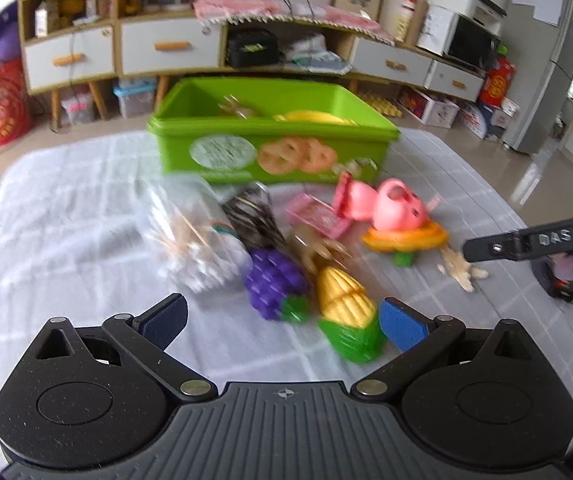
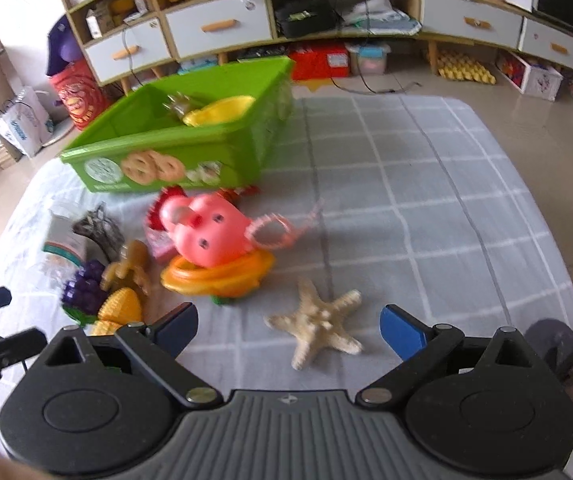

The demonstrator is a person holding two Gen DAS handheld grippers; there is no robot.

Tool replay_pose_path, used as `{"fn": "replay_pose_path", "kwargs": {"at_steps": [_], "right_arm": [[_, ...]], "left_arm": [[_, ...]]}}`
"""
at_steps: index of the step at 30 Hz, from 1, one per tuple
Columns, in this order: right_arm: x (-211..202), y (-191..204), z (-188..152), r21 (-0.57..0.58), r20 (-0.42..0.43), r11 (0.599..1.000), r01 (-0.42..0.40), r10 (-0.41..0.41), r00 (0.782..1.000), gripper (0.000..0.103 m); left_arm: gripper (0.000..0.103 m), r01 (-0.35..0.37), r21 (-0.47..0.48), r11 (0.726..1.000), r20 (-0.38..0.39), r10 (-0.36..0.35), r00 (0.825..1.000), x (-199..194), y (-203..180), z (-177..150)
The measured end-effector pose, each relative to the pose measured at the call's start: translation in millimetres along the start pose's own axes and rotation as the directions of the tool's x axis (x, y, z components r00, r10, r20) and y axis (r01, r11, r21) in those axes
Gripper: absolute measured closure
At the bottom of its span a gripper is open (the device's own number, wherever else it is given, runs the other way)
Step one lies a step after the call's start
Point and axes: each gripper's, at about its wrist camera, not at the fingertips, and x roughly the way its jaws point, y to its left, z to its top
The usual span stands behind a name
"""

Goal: Organize rigid objects
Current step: 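Withdraw both tools from the bin back toward the remaining toys, then grasp the starfish with the right tool while the left tool grasps the green corn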

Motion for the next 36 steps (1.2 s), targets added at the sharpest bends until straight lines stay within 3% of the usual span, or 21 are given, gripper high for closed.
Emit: {"fn": "replay_pose_path", "kwargs": {"at_steps": [5, 12, 27, 36], "right_arm": [[10.5, -5.2, -10.7, -0.011, -0.052, 0.999, 0.036, -0.037, 0.998, 0.022], [29.8, 0.0, -28.4, -0.056, -0.123, 0.997, 0.059, -0.066, 0.990, 0.022], [45.2, 3.3, -20.9, -0.036, -0.090, 0.994, 0.108, -0.110, 0.990, 0.016], [50.1, 3.2, -13.4, -0.015, -0.062, 0.993, 0.117, -0.118, 0.991, 0.022]], "left_arm": [[0.002, 0.033, 0.034, 0.999, -0.042, -0.032, 0.999, 7.7, -18.4, -12.6], [0.002, 0.022, 0.094, 0.995, -0.078, -0.015, 0.997, 23.1, -37.2, -29.3], [0.002, -0.008, 0.067, 0.998, -0.067, 0.012, 0.998, 45.6, -42.7, -37.6], [0.006, 0.040, 0.017, 0.999, -0.034, -0.039, 0.999, 46.1, -41.8, -31.8]]}}
